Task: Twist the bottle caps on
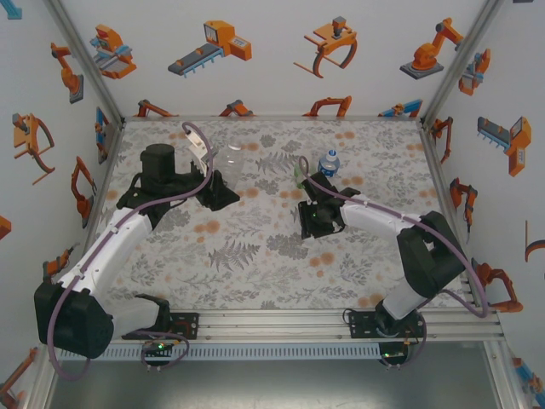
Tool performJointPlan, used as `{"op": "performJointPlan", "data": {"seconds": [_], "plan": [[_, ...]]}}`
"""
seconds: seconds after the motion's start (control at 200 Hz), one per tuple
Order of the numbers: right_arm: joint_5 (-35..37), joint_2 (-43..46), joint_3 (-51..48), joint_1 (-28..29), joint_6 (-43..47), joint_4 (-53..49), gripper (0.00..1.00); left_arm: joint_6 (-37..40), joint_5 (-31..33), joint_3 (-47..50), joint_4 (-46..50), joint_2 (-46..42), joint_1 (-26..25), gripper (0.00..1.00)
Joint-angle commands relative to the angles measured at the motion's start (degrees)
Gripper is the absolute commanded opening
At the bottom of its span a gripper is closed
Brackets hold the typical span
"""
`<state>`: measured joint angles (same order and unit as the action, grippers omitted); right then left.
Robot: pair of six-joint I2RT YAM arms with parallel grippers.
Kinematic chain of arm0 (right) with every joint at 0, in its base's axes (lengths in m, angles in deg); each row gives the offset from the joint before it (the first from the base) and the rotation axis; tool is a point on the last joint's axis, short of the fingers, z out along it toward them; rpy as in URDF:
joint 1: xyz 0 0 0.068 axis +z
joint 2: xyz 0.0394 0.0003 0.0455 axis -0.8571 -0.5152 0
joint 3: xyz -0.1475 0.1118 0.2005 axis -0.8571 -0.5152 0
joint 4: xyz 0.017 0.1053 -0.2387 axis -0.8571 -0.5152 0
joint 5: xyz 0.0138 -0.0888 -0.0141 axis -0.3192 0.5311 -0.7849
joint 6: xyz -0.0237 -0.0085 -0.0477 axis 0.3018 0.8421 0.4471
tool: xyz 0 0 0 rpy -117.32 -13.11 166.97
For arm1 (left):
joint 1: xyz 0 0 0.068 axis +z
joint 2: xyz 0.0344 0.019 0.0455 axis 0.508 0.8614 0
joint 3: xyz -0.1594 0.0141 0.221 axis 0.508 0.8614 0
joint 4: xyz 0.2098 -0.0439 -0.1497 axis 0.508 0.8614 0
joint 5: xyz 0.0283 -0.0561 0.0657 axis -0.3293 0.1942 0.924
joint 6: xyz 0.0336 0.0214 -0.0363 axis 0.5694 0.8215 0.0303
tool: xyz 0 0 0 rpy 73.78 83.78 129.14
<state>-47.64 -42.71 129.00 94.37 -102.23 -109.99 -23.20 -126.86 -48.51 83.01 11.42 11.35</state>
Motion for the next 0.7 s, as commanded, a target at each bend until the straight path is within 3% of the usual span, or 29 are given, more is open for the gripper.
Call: {"op": "performJointPlan", "data": {"seconds": [0.0,0.696], "plan": [[-1.0,-0.9,0.7,0.0,-1.0,-0.8,0.42,1.0,-1.3,-1.9,0.4,0.3,-0.5,0.0],[-0.9,-4.0,-0.2,0.0,-0.8,-0.1,0.43,0.9,-1.4,-2.3,0.9,1.1,-0.6,0.0]]}}
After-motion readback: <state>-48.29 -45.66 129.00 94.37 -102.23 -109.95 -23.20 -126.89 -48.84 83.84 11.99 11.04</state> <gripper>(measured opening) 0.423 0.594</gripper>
